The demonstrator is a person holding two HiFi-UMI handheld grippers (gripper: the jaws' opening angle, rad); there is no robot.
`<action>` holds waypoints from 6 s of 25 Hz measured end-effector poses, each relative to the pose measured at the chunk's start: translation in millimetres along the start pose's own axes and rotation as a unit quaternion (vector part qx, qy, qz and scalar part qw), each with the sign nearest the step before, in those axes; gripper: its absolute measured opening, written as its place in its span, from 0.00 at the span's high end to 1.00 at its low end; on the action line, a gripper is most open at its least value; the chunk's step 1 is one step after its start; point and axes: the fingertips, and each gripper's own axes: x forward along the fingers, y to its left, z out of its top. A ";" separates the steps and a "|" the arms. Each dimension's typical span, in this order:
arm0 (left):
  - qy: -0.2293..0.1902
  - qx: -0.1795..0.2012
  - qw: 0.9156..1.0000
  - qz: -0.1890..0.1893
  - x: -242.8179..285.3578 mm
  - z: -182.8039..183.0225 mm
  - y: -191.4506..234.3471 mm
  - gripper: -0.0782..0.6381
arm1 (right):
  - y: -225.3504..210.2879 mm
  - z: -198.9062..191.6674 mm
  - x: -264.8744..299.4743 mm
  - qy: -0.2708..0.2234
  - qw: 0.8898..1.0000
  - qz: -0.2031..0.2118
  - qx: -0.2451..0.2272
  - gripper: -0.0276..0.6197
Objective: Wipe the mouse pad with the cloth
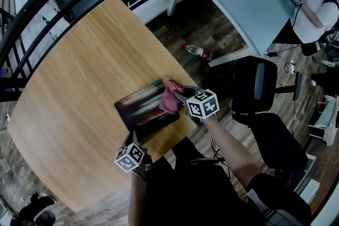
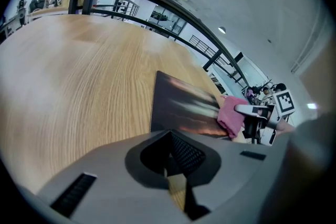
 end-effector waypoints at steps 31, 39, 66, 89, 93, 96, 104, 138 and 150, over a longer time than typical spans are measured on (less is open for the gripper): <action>0.126 0.122 0.969 -0.172 68.5 102.6 -15.6 0.86 | 246.3 -97.1 76.9 0.146 0.954 0.250 -0.081 0.84; 0.139 0.130 0.968 -0.161 69.1 96.5 -12.7 0.86 | 222.3 -107.8 88.9 0.190 0.959 0.188 -0.093 0.84; 0.133 0.148 0.969 -0.150 67.2 97.3 -14.0 0.86 | 116.9 -99.9 37.3 0.187 0.978 0.097 -0.001 0.84; 0.125 0.113 0.977 -0.131 65.6 94.9 -12.0 0.86 | 31.4 -94.1 -7.4 0.169 0.983 0.027 0.062 0.84; 0.113 0.098 0.981 -0.127 63.8 96.3 -10.9 0.86 | 15.6 -94.2 -16.8 0.161 0.985 0.009 0.068 0.84; 0.106 0.103 0.982 -0.114 65.1 96.2 -10.2 0.86 | 7.5 -95.0 -21.0 0.158 0.985 -0.004 0.064 0.84; 0.088 0.079 0.989 -0.084 65.8 96.6 -6.1 0.86 | -11.9 -76.4 -43.5 0.110 0.992 -0.045 0.045 0.84; -0.407 0.180 0.895 0.021 -295.7 122.5 -140.6 0.86 | 200.2 81.4 -207.1 -0.260 0.951 0.058 -0.155 0.84; -0.437 0.173 0.883 -0.006 -354.8 105.0 -115.3 0.86 | 257.3 34.3 -229.1 -0.279 0.950 0.029 -0.137 0.84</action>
